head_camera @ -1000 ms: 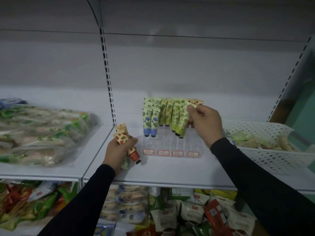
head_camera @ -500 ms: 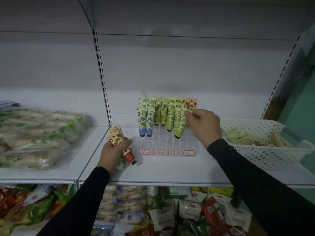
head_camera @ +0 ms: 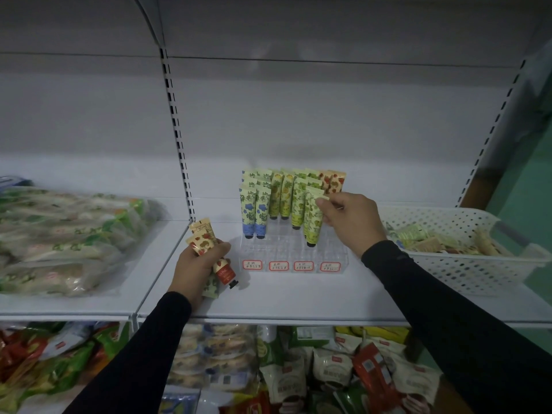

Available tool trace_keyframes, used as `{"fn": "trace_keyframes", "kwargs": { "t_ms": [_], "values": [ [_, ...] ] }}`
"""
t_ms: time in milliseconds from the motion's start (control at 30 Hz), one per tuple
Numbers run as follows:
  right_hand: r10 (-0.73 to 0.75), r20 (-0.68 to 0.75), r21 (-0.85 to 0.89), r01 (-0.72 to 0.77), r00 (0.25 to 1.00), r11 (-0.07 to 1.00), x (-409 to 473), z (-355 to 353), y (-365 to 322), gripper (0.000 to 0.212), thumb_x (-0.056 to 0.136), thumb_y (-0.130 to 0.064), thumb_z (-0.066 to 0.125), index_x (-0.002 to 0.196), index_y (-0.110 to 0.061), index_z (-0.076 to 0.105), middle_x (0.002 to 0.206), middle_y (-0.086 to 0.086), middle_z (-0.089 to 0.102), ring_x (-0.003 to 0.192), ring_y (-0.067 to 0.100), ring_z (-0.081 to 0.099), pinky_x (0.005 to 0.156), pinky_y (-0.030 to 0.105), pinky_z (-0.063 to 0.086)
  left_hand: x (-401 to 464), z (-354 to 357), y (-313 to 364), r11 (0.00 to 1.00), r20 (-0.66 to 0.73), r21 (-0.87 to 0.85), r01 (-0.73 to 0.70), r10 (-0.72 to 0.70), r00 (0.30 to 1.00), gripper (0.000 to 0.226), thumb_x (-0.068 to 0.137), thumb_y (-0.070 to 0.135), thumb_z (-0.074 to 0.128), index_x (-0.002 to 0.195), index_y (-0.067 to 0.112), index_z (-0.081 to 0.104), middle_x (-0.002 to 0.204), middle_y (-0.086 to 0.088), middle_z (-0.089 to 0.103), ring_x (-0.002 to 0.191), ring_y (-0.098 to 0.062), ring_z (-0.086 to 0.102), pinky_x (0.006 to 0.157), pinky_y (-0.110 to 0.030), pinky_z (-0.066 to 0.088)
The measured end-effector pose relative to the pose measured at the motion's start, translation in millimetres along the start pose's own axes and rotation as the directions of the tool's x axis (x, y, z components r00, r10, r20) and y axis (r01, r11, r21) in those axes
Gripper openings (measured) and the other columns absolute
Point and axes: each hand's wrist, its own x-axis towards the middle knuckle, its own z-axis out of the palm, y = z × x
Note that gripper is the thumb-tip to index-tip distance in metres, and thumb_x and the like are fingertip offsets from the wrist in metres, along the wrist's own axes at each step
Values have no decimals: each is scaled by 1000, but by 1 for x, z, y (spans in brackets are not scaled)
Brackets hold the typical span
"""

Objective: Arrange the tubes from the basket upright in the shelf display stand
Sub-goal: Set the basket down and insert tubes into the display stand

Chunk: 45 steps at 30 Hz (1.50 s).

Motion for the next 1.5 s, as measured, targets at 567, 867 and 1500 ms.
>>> {"fn": "trace_keyframes", "kwargs": {
  "t_ms": [567,867,1500],
  "values": [
    [33,52,-55,-30,998,998,0,2,3,43,96,-32,59,62,-6,60,66,8,66,74,24,68,73,30,50,-2,0,1,1000,3,13,-11,11,1000,7,84,12,73,80,16,69,72,-8,68,74,-29,65,73,-43,54],
    [32,109,-104,-20,993,994,6,-2,1,51,95,-32,58,56,-1,49,70,26,63,77,38,66,75,37,51,-3,2,2,1000,-6,13,-9,9,1000,7,85,11,72,81,14,68,70,-7,68,71,-29,65,71,-43,54],
    [12,75,-131,-2,997,991,3,4,2,50,97,-33,56,56,-7,45,70,27,63,77,38,66,74,38,53,-3,2,2,1000,-5,24,-2,2,1000,4,85,13,73,85,14,69,71,-7,69,74,-29,65,72,-42,54]
  ]
}}
